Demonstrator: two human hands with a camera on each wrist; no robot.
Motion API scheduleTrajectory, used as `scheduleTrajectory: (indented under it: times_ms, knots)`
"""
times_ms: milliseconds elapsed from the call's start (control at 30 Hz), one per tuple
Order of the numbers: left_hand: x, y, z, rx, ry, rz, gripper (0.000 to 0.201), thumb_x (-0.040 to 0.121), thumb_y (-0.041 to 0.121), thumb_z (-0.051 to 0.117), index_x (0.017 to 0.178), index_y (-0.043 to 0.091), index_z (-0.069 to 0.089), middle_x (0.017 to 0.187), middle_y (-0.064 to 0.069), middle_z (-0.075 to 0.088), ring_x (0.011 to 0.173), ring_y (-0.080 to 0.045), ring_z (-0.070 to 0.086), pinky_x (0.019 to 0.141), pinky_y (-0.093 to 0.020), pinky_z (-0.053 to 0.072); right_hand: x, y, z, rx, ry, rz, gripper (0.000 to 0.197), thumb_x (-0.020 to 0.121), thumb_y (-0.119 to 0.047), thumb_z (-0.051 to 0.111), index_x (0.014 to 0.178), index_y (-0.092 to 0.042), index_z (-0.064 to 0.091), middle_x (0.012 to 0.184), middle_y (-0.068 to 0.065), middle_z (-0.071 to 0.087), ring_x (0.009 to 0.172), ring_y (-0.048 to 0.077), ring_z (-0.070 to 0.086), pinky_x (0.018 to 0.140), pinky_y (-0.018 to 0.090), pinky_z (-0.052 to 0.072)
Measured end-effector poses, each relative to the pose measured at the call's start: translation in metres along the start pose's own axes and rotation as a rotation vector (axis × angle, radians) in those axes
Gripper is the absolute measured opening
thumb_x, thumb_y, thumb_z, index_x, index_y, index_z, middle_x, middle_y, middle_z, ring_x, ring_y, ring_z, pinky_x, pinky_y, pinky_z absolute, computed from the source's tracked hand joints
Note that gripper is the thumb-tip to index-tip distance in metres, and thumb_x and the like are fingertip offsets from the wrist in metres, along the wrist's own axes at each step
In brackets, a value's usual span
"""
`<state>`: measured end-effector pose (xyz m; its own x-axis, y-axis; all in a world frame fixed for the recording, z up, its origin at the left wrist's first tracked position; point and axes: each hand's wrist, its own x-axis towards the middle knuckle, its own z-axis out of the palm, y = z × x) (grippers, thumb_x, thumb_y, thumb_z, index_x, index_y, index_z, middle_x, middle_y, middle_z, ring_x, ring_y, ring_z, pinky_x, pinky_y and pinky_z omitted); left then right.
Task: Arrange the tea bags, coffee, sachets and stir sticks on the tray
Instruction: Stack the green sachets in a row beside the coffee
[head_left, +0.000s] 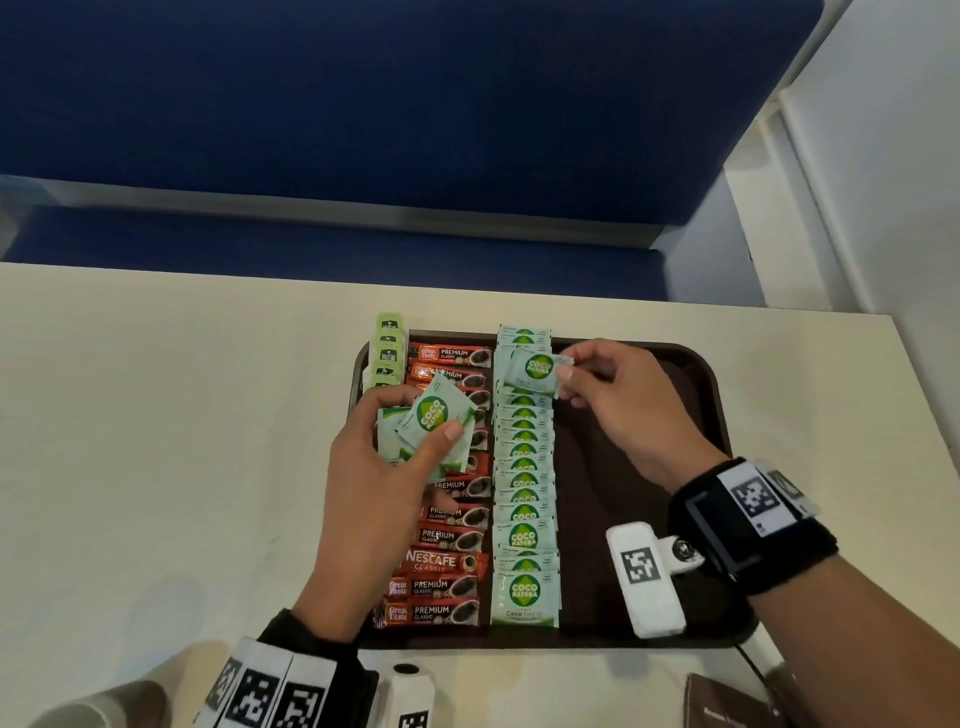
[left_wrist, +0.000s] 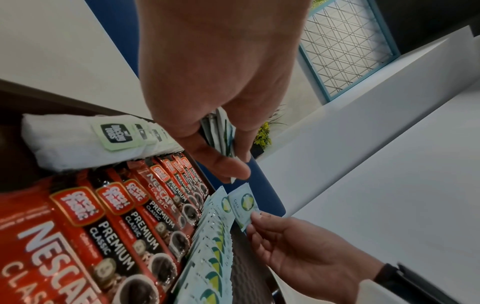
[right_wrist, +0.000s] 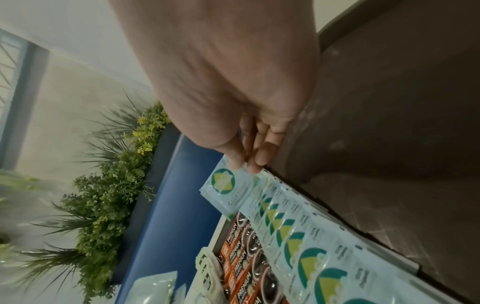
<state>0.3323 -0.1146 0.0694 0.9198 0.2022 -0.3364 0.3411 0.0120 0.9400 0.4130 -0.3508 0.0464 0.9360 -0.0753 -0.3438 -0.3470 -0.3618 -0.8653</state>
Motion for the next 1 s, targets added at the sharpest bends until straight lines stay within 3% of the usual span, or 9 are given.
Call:
scheduleTrajectory:
  times_ms: [333,500,667,1000]
  knots:
    - [0.000,-0.006,-0.004,0.017,-0.012,-0.023,0.033,0.091,0.026,0.086,0.116,0.029,0.065,0.112,0.006,0.081,0.052,-0.036,0.073,0.053,-0.040,0.065,0.023,0.014,0.013,-0.126,0.056,-0.044,0.008,0.104,-0.022,0.069,0.111,-0.020,0.073,0.107,-0.006,0.077,0.094,0.009,0.071,0.077,0.019,0.052]
    - [0.000,-0.008,-0.006,0.017,0.001,-0.034,0.033,0.091,0.025,0.086,0.117,0.028,0.065,0.114,0.005,0.080,0.055,-0.039,0.075,0.051,-0.037,0.063,0.024,0.016,0.012,-0.166,0.048,-0.062,0.006,0.103,-0.022,0.070,0.109,-0.020,0.072,0.102,-0.005,0.076,0.089,0.005,0.068,0.066,0.003,0.046]
    - [0.002,-0.009,-0.005,0.026,0.005,-0.046,0.035,0.091,0.026,0.086,0.119,0.028,0.064,0.115,0.002,0.080,0.054,-0.036,0.075,0.051,-0.032,0.062,0.022,0.018,0.015,-0.171,0.062,-0.077,0.007,0.102,-0.020,0.073,0.109,-0.019,0.072,0.101,-0.003,0.073,0.087,0.003,0.064,0.067,0.003,0.046]
    - [0.003,-0.012,-0.005,0.025,-0.002,-0.040,0.034,0.091,0.029,0.085,0.118,0.030,0.065,0.117,0.003,0.079,0.052,-0.036,0.073,0.055,-0.042,0.065,0.022,0.018,0.018,-0.109,0.140,-0.053,0.024,0.096,-0.019,0.080,0.113,-0.018,0.063,0.097,-0.001,0.073,0.082,0.007,0.066,0.067,0.006,0.050]
